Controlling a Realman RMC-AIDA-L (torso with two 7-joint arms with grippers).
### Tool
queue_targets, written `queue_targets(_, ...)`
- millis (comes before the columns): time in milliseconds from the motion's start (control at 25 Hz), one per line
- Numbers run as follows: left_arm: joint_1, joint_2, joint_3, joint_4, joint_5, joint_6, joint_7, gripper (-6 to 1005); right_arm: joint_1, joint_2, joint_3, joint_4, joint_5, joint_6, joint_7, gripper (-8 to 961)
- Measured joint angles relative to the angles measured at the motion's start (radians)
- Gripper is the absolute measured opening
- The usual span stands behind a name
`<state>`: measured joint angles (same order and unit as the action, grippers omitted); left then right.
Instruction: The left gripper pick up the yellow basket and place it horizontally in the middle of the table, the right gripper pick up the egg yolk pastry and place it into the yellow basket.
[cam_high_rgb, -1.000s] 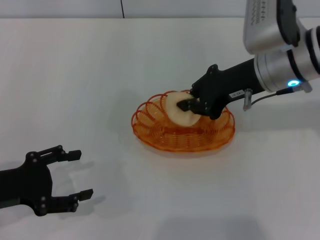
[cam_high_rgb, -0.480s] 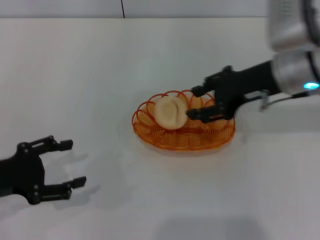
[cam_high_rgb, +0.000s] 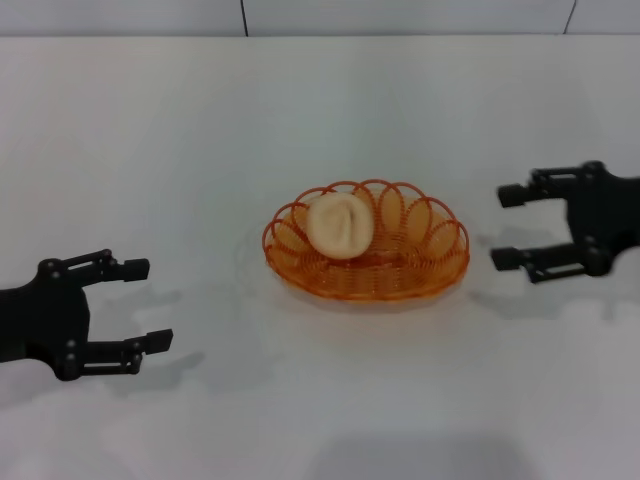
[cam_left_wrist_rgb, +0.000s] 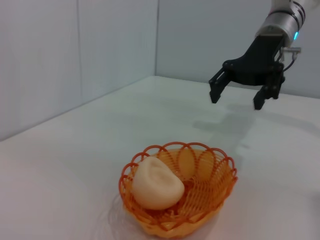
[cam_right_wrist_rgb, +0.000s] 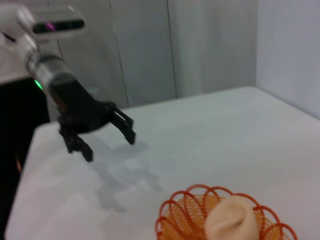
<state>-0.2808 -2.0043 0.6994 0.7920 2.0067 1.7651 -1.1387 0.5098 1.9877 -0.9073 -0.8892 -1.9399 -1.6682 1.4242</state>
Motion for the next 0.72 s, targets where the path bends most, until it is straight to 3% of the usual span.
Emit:
queue_targets(120, -0.023, 0.009, 0.000, -0.008, 0.016, 0.010, -0.001, 853, 0.001, -0.026, 0.050, 0.080, 0.003, -0.039, -0.046, 776)
queue_targets(200, -0.031, 0.015, -0.001, -0.012, 0.021, 0.014, -0.002, 853, -0.005, -0.032, 0.052, 0.098, 0.001, -0.032, -0.055, 774)
queue_targets(440, -0.052, 0.031, 0.001, -0.020, 0.028, 0.016, -0.009, 853, -0.015, -0.033, 0.040, 0.113, -0.022, -0.023, -0.073, 771)
queue_targets(720, -0.092, 0.034, -0.001, -0.043, 0.065, 0.006, -0.015, 853, 0.012, -0.015, 0.038, 0.113, -0.097, -0.017, -0.066, 770)
